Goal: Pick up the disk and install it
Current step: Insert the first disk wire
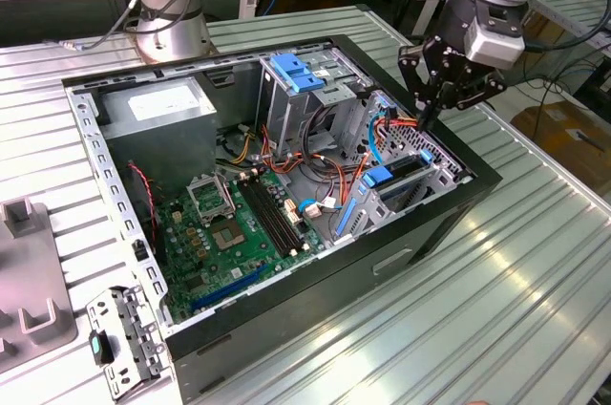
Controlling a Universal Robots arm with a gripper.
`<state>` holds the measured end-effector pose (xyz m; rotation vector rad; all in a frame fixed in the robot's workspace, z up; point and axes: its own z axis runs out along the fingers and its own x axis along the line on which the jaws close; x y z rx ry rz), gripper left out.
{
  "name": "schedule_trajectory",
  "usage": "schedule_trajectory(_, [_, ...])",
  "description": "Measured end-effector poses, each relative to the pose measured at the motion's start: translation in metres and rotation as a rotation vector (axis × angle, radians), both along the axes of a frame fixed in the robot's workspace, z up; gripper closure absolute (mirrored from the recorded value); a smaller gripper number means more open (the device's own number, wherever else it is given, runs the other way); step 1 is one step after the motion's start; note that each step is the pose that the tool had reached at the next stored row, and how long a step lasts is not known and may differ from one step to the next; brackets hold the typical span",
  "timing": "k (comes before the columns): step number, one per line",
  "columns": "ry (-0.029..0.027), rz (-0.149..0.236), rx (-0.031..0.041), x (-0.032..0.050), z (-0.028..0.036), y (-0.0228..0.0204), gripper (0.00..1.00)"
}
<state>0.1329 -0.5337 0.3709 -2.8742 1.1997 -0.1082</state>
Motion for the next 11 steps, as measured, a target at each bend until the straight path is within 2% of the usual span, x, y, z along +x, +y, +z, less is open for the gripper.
schedule_trajectory(11, [0.0, -0.201, -0.0002, 0.0, -0.0006, 0.0, 0.84])
